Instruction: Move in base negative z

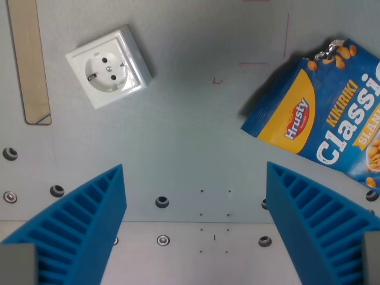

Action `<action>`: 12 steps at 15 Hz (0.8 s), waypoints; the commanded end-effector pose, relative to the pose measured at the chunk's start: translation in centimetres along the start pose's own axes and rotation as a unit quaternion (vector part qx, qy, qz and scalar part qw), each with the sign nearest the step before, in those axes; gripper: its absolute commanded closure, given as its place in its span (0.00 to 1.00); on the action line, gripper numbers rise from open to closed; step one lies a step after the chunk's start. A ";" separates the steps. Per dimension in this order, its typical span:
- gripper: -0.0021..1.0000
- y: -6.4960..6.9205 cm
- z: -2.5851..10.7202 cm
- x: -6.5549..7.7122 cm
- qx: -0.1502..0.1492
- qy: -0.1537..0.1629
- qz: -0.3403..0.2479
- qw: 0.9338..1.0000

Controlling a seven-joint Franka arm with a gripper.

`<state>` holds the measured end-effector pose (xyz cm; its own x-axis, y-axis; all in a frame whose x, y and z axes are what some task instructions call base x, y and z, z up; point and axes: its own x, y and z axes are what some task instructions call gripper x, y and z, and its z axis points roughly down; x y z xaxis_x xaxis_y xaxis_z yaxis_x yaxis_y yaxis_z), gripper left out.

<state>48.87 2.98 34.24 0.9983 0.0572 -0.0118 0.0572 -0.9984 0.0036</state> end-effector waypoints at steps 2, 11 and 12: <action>0.00 0.0 0.8 0.0 0.000 0.002 0.000 1.000; 0.00 0.0 5.3 0.3 0.000 0.002 0.000 1.000; 0.00 0.0 5.8 0.4 0.000 0.002 0.000 1.000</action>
